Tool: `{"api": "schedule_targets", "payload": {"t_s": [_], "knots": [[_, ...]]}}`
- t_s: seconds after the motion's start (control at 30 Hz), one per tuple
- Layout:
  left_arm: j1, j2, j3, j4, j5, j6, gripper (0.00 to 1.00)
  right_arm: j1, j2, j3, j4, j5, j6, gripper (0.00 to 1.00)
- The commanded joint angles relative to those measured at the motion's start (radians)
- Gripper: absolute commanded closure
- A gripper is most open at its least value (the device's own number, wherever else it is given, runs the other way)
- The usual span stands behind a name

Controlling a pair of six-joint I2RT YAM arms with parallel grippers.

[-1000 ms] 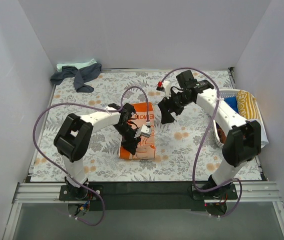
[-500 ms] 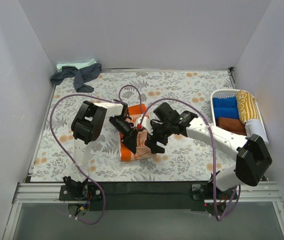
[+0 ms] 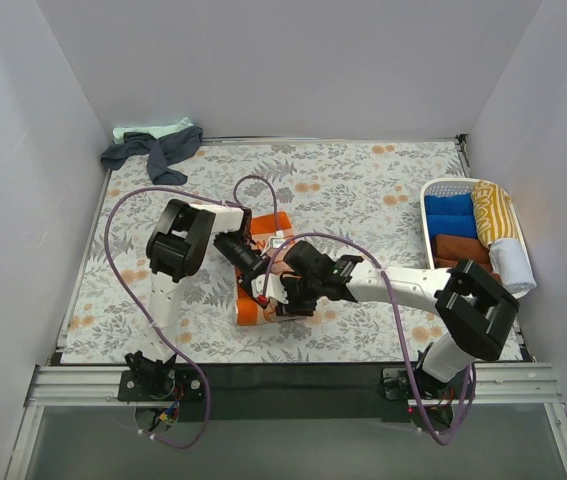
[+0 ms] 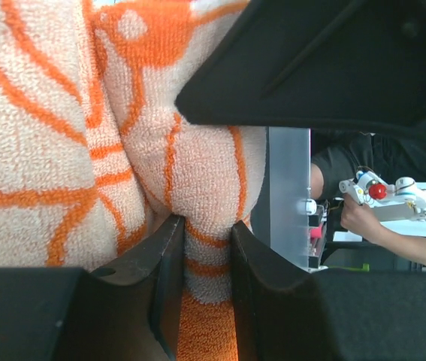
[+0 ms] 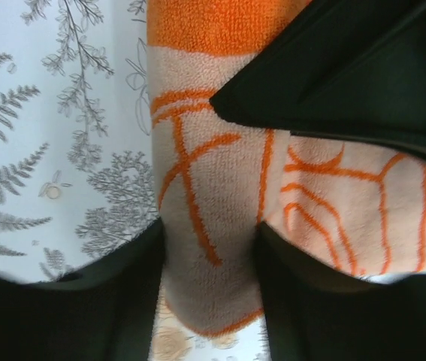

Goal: Roll the towels
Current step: Roll the towel

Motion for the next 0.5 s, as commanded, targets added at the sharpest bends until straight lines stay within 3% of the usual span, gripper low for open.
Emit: {"api": "schedule_targets", "payload": {"t_s": [0.0,0.03,0.1,0.13,0.17,0.27,0.47], "knots": [[0.006,0.031,0.019,0.156,-0.184,0.084,0.89,0.008,0.059,-0.012,0.059,-0.018,-0.039,0.63],[0.012,0.025,0.020,0.156,-0.181,0.088,0.87,0.008,0.074,-0.009,0.054,-0.018,-0.042,0.70],[0.022,0.007,0.017,0.161,-0.161,0.087,0.76,0.008,0.085,0.003,0.022,-0.030,-0.045,0.95],[0.044,-0.025,0.014,0.173,-0.153,0.084,0.70,0.007,0.091,0.010,0.007,-0.038,-0.045,0.99],[0.058,-0.047,0.011,0.182,-0.143,0.076,0.61,0.007,0.094,0.019,-0.039,-0.067,-0.044,0.99],[0.133,-0.131,0.014,0.192,-0.103,0.073,0.52,0.002,0.111,0.083,-0.168,-0.143,-0.024,0.99],[0.327,-0.304,0.031,0.193,-0.051,0.071,0.50,-0.025,0.201,0.238,-0.394,-0.284,0.059,0.99]]}}
